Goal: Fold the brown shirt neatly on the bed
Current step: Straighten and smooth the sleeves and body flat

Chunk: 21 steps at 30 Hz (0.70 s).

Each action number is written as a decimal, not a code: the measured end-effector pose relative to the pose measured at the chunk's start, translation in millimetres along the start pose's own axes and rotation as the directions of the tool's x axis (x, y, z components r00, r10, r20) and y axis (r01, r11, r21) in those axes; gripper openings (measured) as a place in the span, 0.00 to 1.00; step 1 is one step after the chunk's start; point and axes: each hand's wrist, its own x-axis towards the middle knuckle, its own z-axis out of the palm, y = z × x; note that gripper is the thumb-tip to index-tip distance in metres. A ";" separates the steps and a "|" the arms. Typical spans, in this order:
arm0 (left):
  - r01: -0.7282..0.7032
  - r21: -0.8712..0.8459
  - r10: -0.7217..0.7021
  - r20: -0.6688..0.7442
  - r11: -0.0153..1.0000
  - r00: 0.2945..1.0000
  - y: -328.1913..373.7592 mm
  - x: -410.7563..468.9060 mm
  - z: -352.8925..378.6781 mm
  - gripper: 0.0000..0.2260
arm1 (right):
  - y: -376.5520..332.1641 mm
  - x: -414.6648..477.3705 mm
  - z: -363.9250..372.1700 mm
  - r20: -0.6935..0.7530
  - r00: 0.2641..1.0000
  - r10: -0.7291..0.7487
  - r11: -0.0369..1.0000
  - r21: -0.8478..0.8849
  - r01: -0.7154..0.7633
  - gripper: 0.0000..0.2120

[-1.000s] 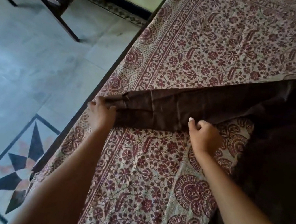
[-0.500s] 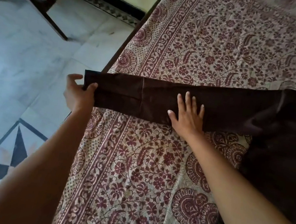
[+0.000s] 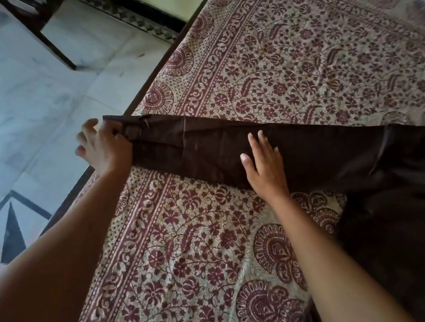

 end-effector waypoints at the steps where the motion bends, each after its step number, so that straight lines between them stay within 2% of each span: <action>1: -0.055 0.013 0.055 -0.017 0.998 0.998 11.2 -13.0 3.5 0.12 | 10.0 -7.8 -9.4 -0.059 0.998 0.007 1.000 0.007 -0.006 0.30; 3: -0.198 -0.016 0.198 0.008 0.980 0.980 34.7 -46.4 15.8 0.12 | 33.5 -28.6 -26.6 -0.202 0.978 0.059 0.998 -0.024 -0.065 0.28; 5: -0.373 -0.086 0.380 0.095 0.924 0.920 63.5 -88.1 36.2 0.11 | 62.7 -57.3 -41.8 -0.358 0.917 0.177 0.979 -0.035 -0.202 0.25; 8: -0.618 -0.181 0.644 0.229 0.765 0.730 105.3 -145.3 70.5 0.11 | 97.3 -102.4 -50.3 -0.468 0.802 0.370 0.906 -0.009 -0.424 0.27; 11: -0.754 -0.212 0.762 0.383 0.622 0.521 141.2 -188.4 104.2 0.16 | 119.6 -130.3 -42.5 -0.354 0.805 0.475 0.854 -0.036 -0.520 0.40; 12: -0.778 -0.194 0.762 0.437 0.598 0.477 149.4 -195.0 113.5 0.19 | 122.0 -132.7 -38.1 -0.306 0.817 0.489 0.847 -0.056 -0.528 0.42; 14: -0.824 -0.137 0.746 0.525 0.549 0.410 163.0 -202.9 131.5 0.22 | 127.3 -133.5 -32.4 -0.253 0.829 0.499 0.842 -0.084 -0.533 0.39; 17: -0.887 -0.010 0.724 0.581 0.462 0.371 166.6 -196.6 148.7 0.26 | 128.8 -127.0 -33.7 -0.202 0.867 0.455 0.872 -0.099 -0.480 0.30; 19: -0.910 0.047 0.735 0.573 0.411 0.362 163.5 -193.3 152.8 0.26 | 132.9 -130.3 -37.8 -0.130 0.888 0.440 0.880 -0.133 -0.456 0.31; 21: -0.912 0.065 0.745 0.555 0.404 0.370 161.7 -193.7 152.9 0.26 | 139.0 -142.1 -41.8 -0.115 0.898 0.425 0.883 -0.165 -0.440 0.30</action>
